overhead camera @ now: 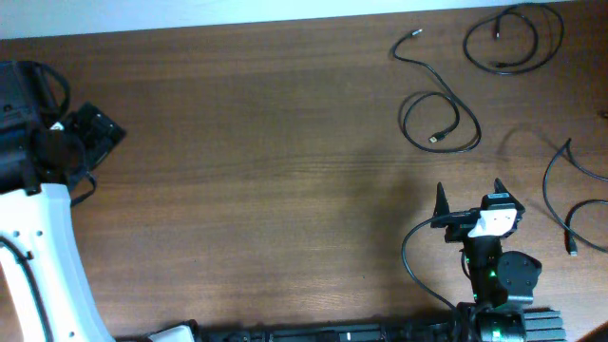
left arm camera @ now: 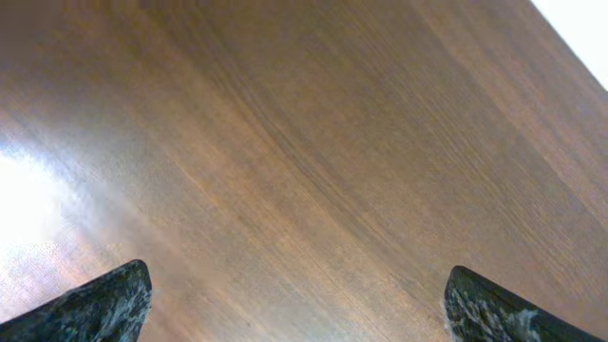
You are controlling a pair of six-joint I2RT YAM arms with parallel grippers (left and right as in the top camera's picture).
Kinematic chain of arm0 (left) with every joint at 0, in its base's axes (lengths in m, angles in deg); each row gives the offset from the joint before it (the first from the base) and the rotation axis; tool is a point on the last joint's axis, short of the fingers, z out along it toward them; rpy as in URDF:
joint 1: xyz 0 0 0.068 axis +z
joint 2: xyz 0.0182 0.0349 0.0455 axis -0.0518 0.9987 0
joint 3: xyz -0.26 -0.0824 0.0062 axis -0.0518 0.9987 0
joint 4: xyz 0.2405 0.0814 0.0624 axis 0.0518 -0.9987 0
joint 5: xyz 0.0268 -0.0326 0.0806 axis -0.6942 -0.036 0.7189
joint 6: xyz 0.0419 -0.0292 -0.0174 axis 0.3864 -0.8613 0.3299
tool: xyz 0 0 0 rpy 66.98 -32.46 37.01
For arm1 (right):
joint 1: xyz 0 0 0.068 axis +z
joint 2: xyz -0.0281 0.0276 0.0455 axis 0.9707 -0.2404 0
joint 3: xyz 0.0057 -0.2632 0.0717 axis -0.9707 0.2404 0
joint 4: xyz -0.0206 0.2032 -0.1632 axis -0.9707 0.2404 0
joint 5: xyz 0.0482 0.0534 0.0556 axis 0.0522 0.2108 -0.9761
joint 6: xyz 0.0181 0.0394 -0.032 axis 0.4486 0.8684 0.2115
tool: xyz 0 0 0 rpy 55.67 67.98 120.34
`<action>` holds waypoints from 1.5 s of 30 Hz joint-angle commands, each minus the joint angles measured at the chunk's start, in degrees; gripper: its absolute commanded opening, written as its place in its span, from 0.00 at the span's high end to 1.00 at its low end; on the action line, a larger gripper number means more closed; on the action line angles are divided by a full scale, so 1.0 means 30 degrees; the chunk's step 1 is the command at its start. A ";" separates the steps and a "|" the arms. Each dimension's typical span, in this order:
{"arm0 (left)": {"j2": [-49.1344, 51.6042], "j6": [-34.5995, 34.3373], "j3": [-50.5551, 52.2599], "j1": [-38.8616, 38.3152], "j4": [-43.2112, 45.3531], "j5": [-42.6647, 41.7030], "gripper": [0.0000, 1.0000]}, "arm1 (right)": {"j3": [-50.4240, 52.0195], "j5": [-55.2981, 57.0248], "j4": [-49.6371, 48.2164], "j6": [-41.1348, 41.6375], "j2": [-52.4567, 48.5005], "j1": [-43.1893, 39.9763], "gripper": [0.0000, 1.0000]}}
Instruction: Untangle cables
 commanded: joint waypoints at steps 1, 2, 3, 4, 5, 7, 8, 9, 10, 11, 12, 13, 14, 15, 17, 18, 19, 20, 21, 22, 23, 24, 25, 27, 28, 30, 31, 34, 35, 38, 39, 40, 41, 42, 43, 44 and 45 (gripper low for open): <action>-0.1464 -0.0160 -0.0087 -0.3395 0.0619 0.1690 0.01 | 0.0204 0.0306 -0.0036 0.0029 0.0197 0.0102 0.02; -0.1880 -0.0160 -0.0007 -0.4328 0.1071 0.2178 0.01 | 0.0204 0.0299 -0.0036 0.0022 0.0197 0.0102 0.01; -0.2302 -0.0153 0.0044 -0.5209 0.1479 0.2616 0.01 | 0.0204 0.0306 -0.0036 0.0029 0.0197 0.0102 0.02; -0.2798 -0.0153 0.0044 -0.6135 0.1727 0.2841 0.01 | 0.0197 0.0306 -0.0036 0.0022 0.0197 0.0102 0.01; -0.3228 -0.0160 0.0044 -0.6696 0.1727 0.2827 0.01 | 0.0204 0.0306 -0.0036 0.0022 0.0197 0.0102 0.02; -0.4182 -0.0160 0.0248 -0.7431 0.1727 0.2769 0.01 | 0.0204 0.0306 -0.0036 0.0022 0.0197 0.0102 0.01; -0.4809 -0.0160 0.0648 -0.7555 0.1792 0.2761 0.01 | 0.0204 0.0306 -0.0036 0.0022 0.0197 0.0102 0.01; -0.5362 -0.0160 0.1202 -0.7548 0.2076 0.2761 0.01 | 0.0204 0.0306 -0.0036 0.0022 0.0197 0.0102 0.02; -0.6069 -0.0160 0.2011 -0.7548 0.2681 0.2761 0.01 | 0.0204 0.0306 -0.0036 0.0022 0.0197 0.0102 0.02; -0.7249 -0.0160 0.3483 -0.7548 0.3869 0.2368 0.01 | 0.0197 0.0306 -0.0036 0.0022 0.0197 0.0102 0.02; -0.8837 -0.0160 0.5413 -0.7548 0.5391 0.1690 0.01 | 0.0204 0.0306 -0.0036 0.0022 0.0197 0.0102 0.02; -1.0258 -0.0153 0.7140 -0.7548 0.6594 0.1464 0.01 | 0.0204 0.0306 -0.0036 0.0029 0.0197 0.0102 0.02; -1.1446 -0.0153 0.8582 -0.7548 0.7468 0.1472 0.01 | 0.0204 0.0299 -0.0036 0.0022 0.0197 0.0102 0.01; -1.2735 -0.0073 1.0171 -0.7526 0.8393 0.1472 0.01 | 0.0204 0.0306 -0.0036 0.0029 0.0197 0.0102 0.01; -1.5263 0.0219 1.3355 -0.7526 1.0316 0.1479 0.01 | 0.0204 0.0306 -0.0036 0.0029 0.0197 0.0102 0.01; -1.6721 0.0211 1.5358 -0.7526 1.1533 0.1479 0.01 | 0.0204 0.0306 -0.0036 0.0029 0.0197 0.0102 0.02; -1.8025 0.0197 1.7318 -0.7526 1.2706 0.1392 0.01 | 0.0204 0.0306 -0.0036 0.0029 0.0197 0.0102 0.01; -1.9081 0.0197 1.9059 -0.7533 1.3835 0.1311 0.01 | 0.0204 0.0306 -0.0036 0.0022 0.0197 0.0102 0.02; -1.9824 0.0197 2.0422 -0.7533 1.4753 0.1195 0.01 | 0.0204 0.0306 -0.0036 0.0022 0.0197 0.0102 0.02; -2.0327 0.0197 2.1529 -0.7533 1.5533 0.1195 0.01 | 0.0204 0.0306 -0.0036 0.0022 0.0197 0.0102 0.01; -2.0822 0.0197 2.2862 -0.7526 1.6538 0.1195 0.01 | 0.0204 0.0306 -0.0036 0.0022 0.0197 0.0102 0.02; -2.1529 0.0197 2.4931 -0.7439 1.8323 0.1195 0.01 | 0.0204 0.0306 -0.0036 0.0022 0.0197 0.0102 0.01; -2.2061 0.0197 2.6199 -0.7344 1.9373 0.1188 0.01 | 0.0204 0.0299 -0.0036 0.0022 0.0197 0.0102 0.01; -2.3817 0.0197 2.8640 -0.7351 2.1158 0.0925 0.01 | 0.0204 0.0299 -0.0036 0.0022 0.0197 0.0102 0.02; -2.5369 0.0197 2.9922 -0.7344 2.1711 0.0823 0.01 | 0.0204 0.0306 -0.0036 0.0022 0.0197 0.0102 0.01; -2.7605 0.0459 3.1314 -0.7351 2.2083 0.0831 0.01 | 0.0204 0.0306 -0.0036 0.0022 0.0197 0.0102 0.01; -2.7430 0.1260 3.1612 -0.7351 2.2819 0.0838 0.01 | 0.0204 0.0306 -0.0036 0.0022 0.0197 0.0102 0.01; -2.7532 0.3439 3.2436 -0.7366 2.4523 0.0838 0.01 | 0.0204 0.0306 -0.0036 0.0022 0.0197 0.0102 0.01; -2.7525 0.4481 3.2938 -0.7351 2.5485 0.0831 0.01 | 0.0204 0.0306 -0.0036 0.0022 0.0197 0.0102 0.01; -2.7525 0.5231 3.3594 -0.7351 2.5529 0.0809 0.01 | 0.0204 0.0306 -0.0036 0.0022 0.0197 0.0102 0.01; -2.7525 0.6237 3.3594 -0.7351 2.5507 0.0219 0.01 | 0.0204 0.0306 -0.0036 0.0022 0.0197 0.0102 0.02; -2.7525 0.8065 3.3594 -0.7351 2.5412 -0.0976 0.01 | 0.0204 0.0306 -0.0036 0.0022 0.0197 0.0102 0.02; -2.7525 1.0528 3.3594 -0.7351 2.5128 -0.2812 0.01 | 0.0204 0.0306 -0.0036 0.0022 0.0197 0.0102 0.02; -2.7525 1.2007 3.3594 -0.7351 2.5157 -0.3963 0.01 | 0.0204 0.0306 -0.0036 0.0022 0.0197 0.0102 0.02; -2.7525 1.2080 3.3587 -0.7351 2.5150 -0.3971 0.01 | 0.0204 0.0306 -0.0036 0.0022 0.0197 0.0102 0.01; -2.7525 1.2080 3.3587 -0.7351 2.5150 -0.3963 0.01 | 0.0204 0.0306 -0.0036 0.0022 0.0197 0.0102 0.01; -2.7525 1.2072 3.3587 -0.7351 2.5165 -0.3723 0.01 | 0.0204 0.0306 -0.0036 0.0022 0.0197 0.0102 0.01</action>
